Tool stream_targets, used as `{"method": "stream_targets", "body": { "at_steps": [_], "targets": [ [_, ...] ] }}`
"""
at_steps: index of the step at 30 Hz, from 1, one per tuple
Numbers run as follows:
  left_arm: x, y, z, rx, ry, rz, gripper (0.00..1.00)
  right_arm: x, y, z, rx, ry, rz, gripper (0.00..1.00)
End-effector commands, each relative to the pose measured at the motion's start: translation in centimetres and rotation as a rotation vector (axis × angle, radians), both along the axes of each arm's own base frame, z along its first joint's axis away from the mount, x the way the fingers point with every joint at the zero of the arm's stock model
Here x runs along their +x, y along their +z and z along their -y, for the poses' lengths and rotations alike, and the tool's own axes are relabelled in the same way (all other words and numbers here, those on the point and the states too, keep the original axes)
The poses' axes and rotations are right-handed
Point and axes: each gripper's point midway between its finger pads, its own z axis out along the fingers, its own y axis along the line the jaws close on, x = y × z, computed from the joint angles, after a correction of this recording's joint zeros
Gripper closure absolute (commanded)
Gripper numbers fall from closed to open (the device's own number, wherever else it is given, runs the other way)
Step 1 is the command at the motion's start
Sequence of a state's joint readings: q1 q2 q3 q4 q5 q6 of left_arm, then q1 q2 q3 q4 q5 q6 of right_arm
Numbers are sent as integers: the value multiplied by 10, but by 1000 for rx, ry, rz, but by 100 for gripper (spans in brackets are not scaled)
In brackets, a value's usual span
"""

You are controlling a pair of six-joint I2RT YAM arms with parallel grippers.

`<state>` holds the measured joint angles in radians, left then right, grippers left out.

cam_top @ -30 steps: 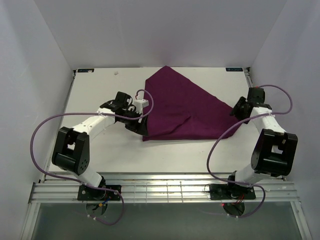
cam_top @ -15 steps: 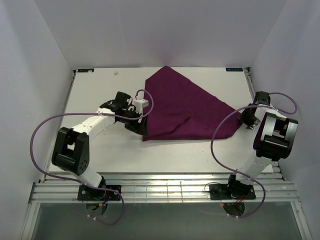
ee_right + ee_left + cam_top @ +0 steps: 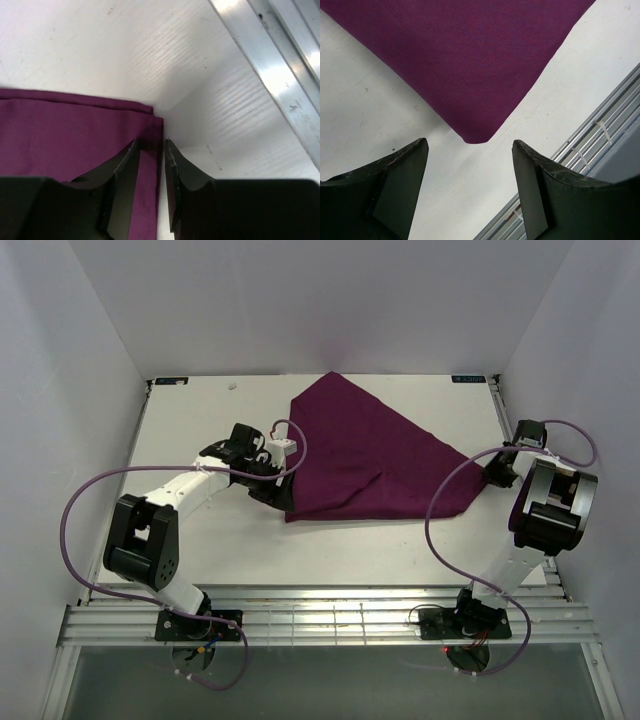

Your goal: Prepare the surgical pack

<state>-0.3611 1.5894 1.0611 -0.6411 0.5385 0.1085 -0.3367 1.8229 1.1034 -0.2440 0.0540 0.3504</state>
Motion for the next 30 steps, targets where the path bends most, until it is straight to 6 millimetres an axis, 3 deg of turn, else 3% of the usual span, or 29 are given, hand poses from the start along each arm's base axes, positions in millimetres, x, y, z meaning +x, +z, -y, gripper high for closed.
{"method": "stream_targets", "body": {
  "at_steps": [1, 13, 16, 25, 30],
  "targets": [
    [5, 17, 2, -23, -8, 56, 21, -10, -25, -22, 104, 57, -47, 68],
    [5, 17, 0, -15, -7, 65, 21, -2, -28, -32, 155, 95, 13, 92],
    [5, 16, 0, -14, -7, 64, 21, 1, -19, -34, 152, 116, 57, 92],
    [9, 18, 0, -7, -2, 74, 21, -12, 48, -67, 133, 216, 236, 92],
    [13, 18, 1, -7, -3, 75, 21, -17, 107, -113, 79, 326, 363, 92]
  ]
}}
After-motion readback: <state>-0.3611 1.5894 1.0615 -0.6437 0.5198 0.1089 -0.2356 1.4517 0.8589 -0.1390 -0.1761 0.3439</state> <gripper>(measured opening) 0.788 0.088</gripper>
